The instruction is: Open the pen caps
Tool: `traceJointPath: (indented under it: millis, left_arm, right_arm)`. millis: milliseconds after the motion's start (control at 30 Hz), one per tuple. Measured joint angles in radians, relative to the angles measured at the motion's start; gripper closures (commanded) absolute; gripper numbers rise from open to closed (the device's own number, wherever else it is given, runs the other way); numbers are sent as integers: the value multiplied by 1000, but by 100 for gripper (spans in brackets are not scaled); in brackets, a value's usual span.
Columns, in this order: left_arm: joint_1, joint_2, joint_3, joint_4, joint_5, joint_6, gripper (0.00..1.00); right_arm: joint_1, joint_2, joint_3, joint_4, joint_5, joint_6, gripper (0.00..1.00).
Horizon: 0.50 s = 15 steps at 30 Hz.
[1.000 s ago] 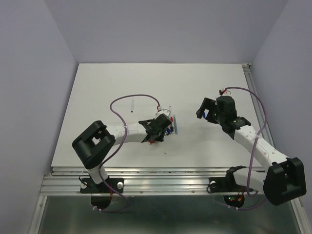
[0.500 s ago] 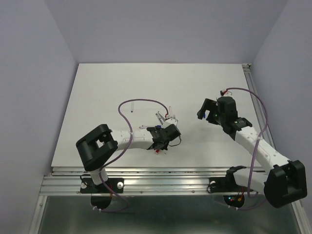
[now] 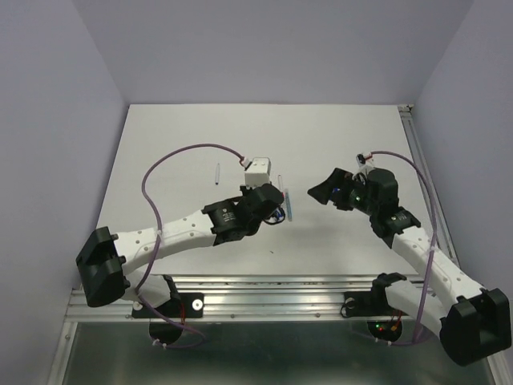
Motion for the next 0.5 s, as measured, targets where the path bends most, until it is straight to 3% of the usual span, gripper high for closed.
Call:
traceJointPath:
  millis: [133,300,500]
  left_arm:
    - [31,-14,0,34,-52,-90,100]
    - [43,-27,-5,47,-79,-199,100]
    - [44,-107,-71,100,-79,-272,100]
  right_arm:
    - [68,35,-60,146,-189,76,0]
    - [254,115,-59,266,-238,100,0]
    - [307,251,-58,417,-295,152,7]
